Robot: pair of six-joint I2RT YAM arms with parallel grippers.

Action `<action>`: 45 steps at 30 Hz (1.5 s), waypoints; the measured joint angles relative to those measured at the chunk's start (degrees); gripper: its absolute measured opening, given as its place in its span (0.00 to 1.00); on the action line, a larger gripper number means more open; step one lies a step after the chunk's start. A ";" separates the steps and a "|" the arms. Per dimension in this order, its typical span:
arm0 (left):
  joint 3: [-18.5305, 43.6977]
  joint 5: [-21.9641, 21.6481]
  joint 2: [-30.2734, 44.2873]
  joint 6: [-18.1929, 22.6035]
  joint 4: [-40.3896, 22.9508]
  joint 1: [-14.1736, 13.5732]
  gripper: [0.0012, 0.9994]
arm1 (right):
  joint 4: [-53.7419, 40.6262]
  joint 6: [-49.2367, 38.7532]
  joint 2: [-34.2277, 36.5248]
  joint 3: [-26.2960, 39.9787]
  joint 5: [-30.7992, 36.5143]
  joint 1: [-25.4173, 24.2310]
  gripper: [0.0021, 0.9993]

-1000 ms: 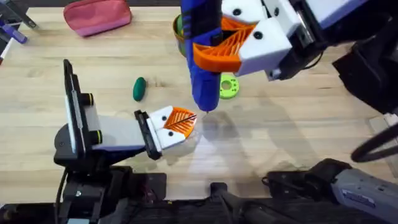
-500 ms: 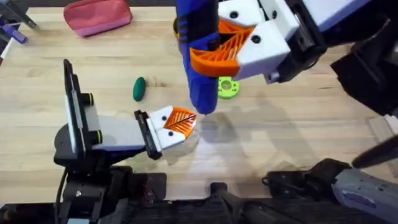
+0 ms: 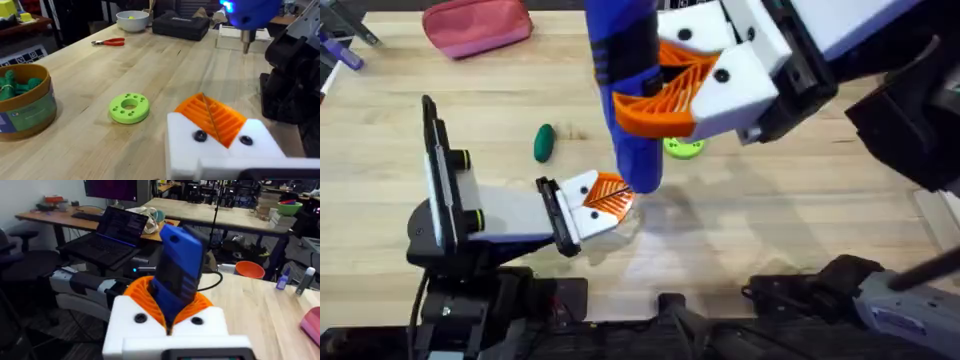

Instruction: Pick up the gripper from the table and insert it into the empty holder that is missing its gripper. Then pick up a screw, insert it into the mounting hole, and use the screwdriver to tighten it. Finally, clean up the table by picking up the vegetable and placing it into the bucket.

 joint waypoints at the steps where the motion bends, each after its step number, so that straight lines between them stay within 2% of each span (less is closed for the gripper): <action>1: 0.00 0.00 0.00 0.00 0.00 0.00 0.02 | 0.00 -0.23 0.00 0.00 0.15 0.29 0.00; 11: 0.00 0.00 0.00 0.00 0.00 0.00 0.02 | 0.34 -5.25 0.00 0.00 1.36 2.90 0.00; 18: 0.00 0.00 0.00 0.00 0.00 0.00 0.02 | 6.30 -6.55 0.21 -0.02 2.63 4.51 0.00; 27: 0.00 0.00 0.00 0.00 0.00 0.00 0.02 | 12.75 -6.54 5.38 -0.02 4.01 6.88 0.00; 45: 0.00 0.00 0.00 0.00 0.00 0.00 0.02 | 15.69 -6.38 9.06 -0.02 4.41 8.89 0.00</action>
